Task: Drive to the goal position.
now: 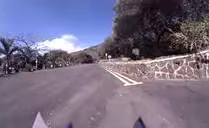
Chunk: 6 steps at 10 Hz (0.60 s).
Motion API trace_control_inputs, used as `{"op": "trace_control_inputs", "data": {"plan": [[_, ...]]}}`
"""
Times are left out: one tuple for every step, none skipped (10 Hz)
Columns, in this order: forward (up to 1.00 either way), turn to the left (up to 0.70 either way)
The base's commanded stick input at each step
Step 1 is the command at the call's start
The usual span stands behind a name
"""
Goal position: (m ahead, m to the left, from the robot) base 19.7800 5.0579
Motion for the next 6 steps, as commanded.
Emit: {"op": "trace_control_inputs", "data": {"plan": [[0.50,-0.15],[0.50,-0.28],[0.50,-0.50],[0.50,-0.50],[0.50,-0.50],[0.50,-0.50]]}}
